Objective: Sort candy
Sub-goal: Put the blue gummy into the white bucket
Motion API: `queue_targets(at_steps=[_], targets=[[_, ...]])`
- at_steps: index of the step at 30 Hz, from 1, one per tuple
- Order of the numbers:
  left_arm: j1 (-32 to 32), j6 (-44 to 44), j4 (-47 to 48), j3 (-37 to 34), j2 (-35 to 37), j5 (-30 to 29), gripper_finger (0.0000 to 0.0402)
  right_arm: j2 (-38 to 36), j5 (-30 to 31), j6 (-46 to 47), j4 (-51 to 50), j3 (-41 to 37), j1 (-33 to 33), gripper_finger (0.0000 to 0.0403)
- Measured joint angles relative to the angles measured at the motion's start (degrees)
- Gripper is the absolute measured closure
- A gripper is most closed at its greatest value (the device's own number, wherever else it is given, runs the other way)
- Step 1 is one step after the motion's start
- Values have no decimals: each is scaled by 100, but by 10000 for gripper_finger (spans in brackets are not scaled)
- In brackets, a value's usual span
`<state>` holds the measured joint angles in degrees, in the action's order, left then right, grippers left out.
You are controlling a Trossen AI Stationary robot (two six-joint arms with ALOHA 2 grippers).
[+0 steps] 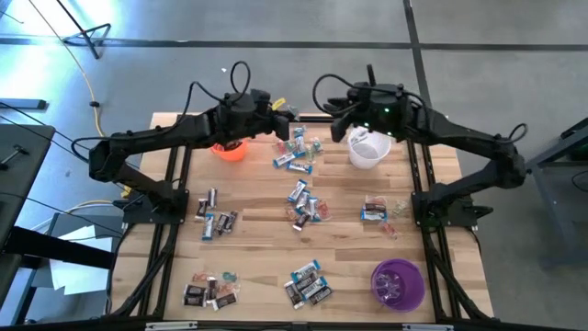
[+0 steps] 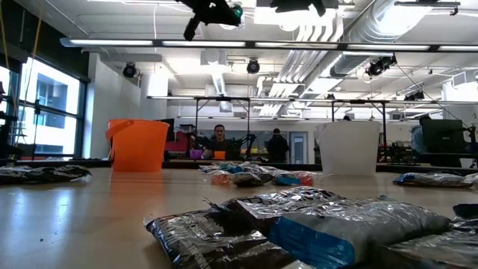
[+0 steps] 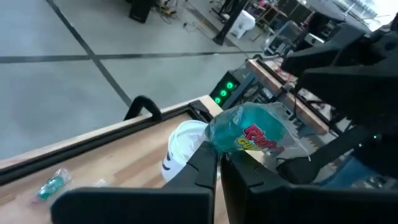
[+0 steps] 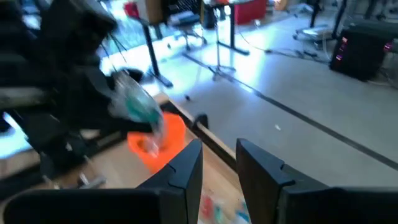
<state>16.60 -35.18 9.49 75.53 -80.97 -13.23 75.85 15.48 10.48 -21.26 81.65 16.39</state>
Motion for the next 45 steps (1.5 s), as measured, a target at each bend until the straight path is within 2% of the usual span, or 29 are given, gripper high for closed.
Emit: queue_targets(at_steps=[7,13,31,39,45], targets=[[102,-13,-94,0,0,-131,401,346,-521,0,774,0,-5,309],[145,-13,-272,0,0,-137,401,527,-901,15,1060,0,-5,309],[45,-61,-841,-2,0,23,401,559,-1026,-4,1434,0,-47,309],[-116,-236,-1435,-4,-398,343,401,557,-1003,-42,1542,0,-139,309],[-120,-248,-1544,-4,-499,400,401,557,-1009,-24,1412,-2,-142,309]])
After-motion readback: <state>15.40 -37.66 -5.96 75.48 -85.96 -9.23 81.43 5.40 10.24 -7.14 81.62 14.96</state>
